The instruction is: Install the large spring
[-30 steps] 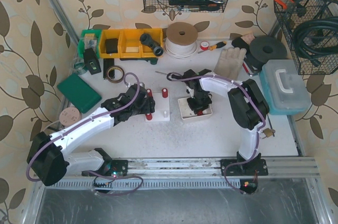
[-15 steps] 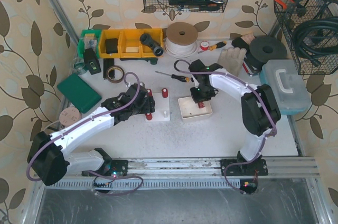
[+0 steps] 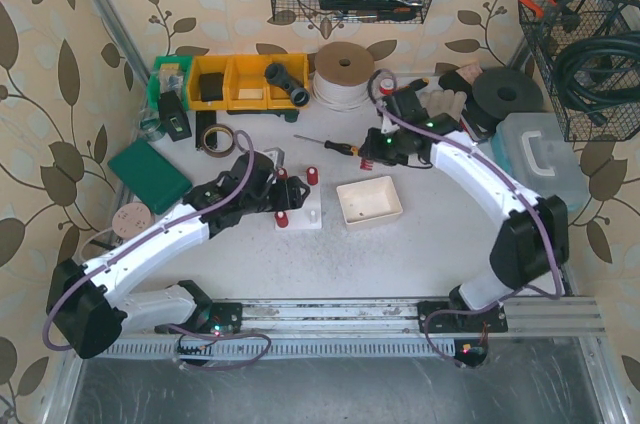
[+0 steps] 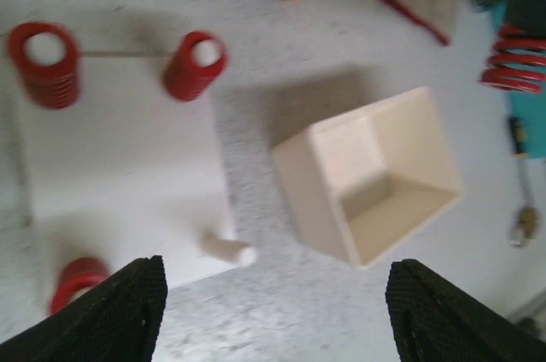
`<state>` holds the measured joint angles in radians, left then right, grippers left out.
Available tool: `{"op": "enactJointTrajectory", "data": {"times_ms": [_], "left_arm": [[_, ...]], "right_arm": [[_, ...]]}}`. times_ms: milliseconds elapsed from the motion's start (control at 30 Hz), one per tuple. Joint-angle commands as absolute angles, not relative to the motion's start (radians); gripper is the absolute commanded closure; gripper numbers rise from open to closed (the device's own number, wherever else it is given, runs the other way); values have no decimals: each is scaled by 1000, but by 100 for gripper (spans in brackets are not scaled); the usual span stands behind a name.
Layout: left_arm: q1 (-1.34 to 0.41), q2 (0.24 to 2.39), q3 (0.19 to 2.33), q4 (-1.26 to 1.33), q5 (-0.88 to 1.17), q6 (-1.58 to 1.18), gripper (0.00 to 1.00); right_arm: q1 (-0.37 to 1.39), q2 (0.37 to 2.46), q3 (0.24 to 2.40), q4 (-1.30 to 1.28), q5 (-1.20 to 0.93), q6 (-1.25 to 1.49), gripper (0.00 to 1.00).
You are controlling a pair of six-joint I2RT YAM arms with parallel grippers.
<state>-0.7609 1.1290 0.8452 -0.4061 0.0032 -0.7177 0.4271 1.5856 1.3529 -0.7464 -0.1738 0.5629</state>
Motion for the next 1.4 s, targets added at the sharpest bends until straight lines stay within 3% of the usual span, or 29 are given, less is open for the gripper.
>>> {"op": "enactJointTrajectory", "data": {"times_ms": [0,400,667,1000,1200,1367], "left_arm": [[-767,1111,932,-285,187,-764,27],[-813,1147,1037,-148,301,-897,27],[-840,1222,1024,56,336,-1041,27],[-845,1302,1095,120,355,-1041,22],[-845,1340,1069,271,371,-1045,21],[-845,1347,1099,232,375,-1019,20]], "right_arm": [[398,1470,1293,-561,-297,785,100],[371,1199,1045,-235,-367,1189,100],[372,1107,928,-53,-354,1348,100],[374,1083,766,277,-349,1643,100],[374,1075,802,271,-367,1653,100],[376,1085,822,268,-395,1650,100]]}}
